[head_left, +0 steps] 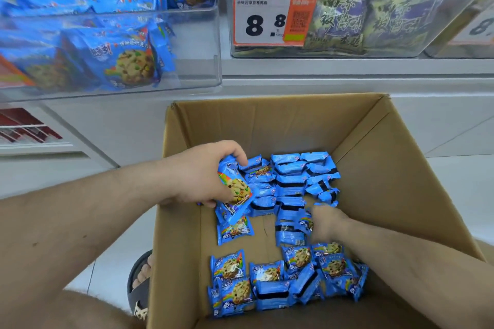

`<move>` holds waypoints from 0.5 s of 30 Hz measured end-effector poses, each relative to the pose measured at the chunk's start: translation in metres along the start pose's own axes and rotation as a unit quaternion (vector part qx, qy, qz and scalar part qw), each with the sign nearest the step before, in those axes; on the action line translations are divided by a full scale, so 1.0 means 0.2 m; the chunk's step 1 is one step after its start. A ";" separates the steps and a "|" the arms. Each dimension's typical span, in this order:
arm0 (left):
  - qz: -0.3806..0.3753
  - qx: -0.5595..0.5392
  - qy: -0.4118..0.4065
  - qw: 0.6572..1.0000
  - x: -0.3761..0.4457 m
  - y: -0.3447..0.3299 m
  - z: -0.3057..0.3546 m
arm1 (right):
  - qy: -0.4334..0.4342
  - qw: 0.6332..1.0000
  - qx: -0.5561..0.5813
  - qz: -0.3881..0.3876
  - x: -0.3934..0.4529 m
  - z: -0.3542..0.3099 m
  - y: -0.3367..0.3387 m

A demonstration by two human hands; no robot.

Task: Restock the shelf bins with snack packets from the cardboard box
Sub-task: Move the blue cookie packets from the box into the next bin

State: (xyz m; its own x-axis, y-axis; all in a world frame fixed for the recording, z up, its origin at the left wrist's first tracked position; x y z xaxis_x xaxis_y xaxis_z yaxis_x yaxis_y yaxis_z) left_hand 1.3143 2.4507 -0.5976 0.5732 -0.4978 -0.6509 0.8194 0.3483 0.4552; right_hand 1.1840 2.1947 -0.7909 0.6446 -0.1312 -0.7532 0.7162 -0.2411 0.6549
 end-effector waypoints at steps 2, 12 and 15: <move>0.007 -0.041 -0.010 0.999 -0.03 0.03 -0.01 | 0.030 0.993 -0.052 0.102 -0.06 -0.05 0.10; 0.035 -0.203 -0.112 0.972 -0.20 0.13 0.07 | 0.366 0.731 0.128 0.562 -0.72 -0.45 0.74; 0.018 -0.232 -0.148 0.961 -0.25 0.13 0.12 | 0.402 0.703 0.069 0.582 -0.84 -0.54 0.84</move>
State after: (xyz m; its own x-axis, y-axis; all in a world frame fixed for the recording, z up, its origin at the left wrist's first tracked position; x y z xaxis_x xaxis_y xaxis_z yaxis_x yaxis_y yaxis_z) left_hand 1.3070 2.4659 -0.5395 0.6329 -0.6590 -0.4064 0.7498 0.6525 0.1097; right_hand 1.2258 2.2808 -0.5478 0.7552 0.2555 0.6037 -0.4200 -0.5185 0.7448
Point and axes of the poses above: each hand's wrist, its own x-axis towards the middle knuckle, its own y-axis out of the back of the hand, z = x × y, the point moved 1 cm from there along x, towards the middle knuckle, and after that the axes turned 11 degrees about y, right-handed, at the moved point
